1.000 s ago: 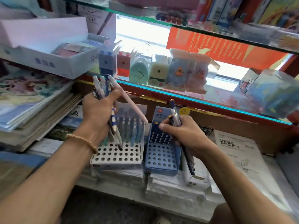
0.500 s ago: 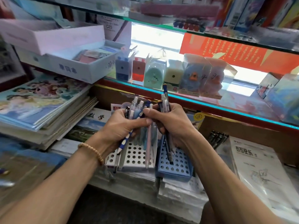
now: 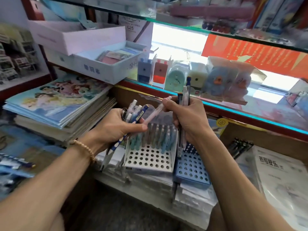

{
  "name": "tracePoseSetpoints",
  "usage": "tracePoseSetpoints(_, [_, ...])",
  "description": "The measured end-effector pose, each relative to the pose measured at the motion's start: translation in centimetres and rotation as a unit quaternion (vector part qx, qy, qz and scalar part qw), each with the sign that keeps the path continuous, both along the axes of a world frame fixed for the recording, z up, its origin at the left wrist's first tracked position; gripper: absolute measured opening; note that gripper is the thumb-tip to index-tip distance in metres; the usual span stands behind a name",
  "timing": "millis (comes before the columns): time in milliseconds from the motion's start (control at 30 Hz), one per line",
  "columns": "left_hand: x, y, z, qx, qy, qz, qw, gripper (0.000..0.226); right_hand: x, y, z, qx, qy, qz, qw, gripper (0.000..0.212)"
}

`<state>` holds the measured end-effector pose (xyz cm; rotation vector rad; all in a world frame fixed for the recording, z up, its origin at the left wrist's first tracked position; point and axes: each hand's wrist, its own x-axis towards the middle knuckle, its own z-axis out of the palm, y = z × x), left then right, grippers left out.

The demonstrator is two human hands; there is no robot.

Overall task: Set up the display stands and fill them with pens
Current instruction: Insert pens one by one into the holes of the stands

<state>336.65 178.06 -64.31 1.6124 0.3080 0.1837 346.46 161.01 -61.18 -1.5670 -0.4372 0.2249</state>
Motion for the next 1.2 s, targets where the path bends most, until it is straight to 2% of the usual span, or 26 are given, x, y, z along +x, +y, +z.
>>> tracePoseSetpoints(100, [-0.1,0.6,-0.5,0.065,-0.001,0.021,0.998,0.016,-0.2,0.1,-0.4,-0.039,-0.048,-0.022,0.998,0.010])
tracePoseSetpoints(200, [0.3,1.7,-0.8,0.100,0.000,0.049,0.994,0.010,0.1,-0.5,-1.2,-0.081,-0.079,-0.069,0.991,0.011])
tracePoseSetpoints(467, [1.6,3.1,-1.0,0.010,-0.031,0.102,0.994,0.007,0.1,0.0,-4.5,-0.233,-0.165,-0.152,0.946,0.015])
tracePoseSetpoints(800, [2.8,3.6,-0.3,-0.044,-0.076,0.122,0.989,0.009,0.1,2.8,-6.0,-0.313,-0.187,-0.130,0.922,0.019])
tracePoseSetpoints(1067, [2.8,3.5,-0.2,-0.076,-0.085,0.119,0.986,0.010,0.1,3.7,-6.4,-0.341,-0.210,-0.115,0.909,0.007])
tracePoseSetpoints(1200, [2.5,3.9,-0.3,-0.085,-0.088,0.128,0.984,0.011,0.1,4.0,-6.8,-0.370,-0.181,-0.086,0.907,0.008])
